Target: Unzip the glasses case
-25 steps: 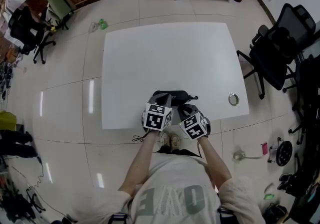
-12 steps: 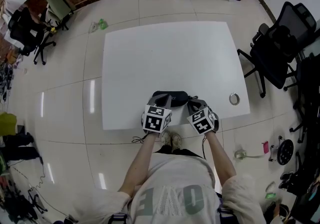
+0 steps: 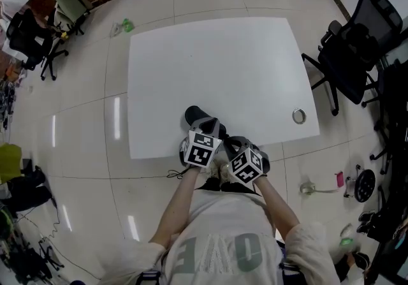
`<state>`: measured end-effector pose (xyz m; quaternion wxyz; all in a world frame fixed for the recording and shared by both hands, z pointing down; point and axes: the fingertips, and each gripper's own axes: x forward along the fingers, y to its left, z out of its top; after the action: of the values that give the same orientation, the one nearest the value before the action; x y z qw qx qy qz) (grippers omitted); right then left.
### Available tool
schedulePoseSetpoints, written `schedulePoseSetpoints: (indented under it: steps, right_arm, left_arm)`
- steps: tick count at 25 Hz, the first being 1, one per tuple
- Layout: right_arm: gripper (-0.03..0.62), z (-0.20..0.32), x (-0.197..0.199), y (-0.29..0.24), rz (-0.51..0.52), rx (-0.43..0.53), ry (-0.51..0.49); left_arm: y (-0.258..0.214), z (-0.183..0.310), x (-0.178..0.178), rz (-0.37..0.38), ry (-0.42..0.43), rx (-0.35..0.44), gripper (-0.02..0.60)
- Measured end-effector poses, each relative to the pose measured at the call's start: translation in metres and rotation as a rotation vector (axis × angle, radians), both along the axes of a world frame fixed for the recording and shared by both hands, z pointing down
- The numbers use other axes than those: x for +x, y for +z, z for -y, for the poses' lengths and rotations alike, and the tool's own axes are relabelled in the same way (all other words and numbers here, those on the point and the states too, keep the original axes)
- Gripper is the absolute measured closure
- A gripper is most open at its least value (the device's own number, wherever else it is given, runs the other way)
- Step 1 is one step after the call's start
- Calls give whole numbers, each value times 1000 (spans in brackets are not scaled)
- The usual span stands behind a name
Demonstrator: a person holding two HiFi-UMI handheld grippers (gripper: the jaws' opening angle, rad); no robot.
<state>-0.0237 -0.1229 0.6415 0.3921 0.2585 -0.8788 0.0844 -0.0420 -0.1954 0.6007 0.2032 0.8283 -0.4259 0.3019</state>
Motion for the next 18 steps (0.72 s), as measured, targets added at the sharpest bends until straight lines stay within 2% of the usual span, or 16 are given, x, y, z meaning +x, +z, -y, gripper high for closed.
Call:
schedulePoseSetpoints:
  steps: [4, 6, 10, 18]
  right_arm:
    - [592, 5, 8, -3, -39, 12, -44]
    - [592, 9, 11, -4, -63, 19, -64]
    - [592, 33, 21, -6, -70, 28, -28]
    - [592, 61, 8, -2, -120, 56, -152]
  left_arm:
    - [3, 2, 5, 48, 30, -10, 580]
    - [1, 1, 4, 31, 27, -12, 580]
    - [1, 1, 2, 4, 22, -10, 580]
    - [0, 2, 2, -24, 17, -22, 580]
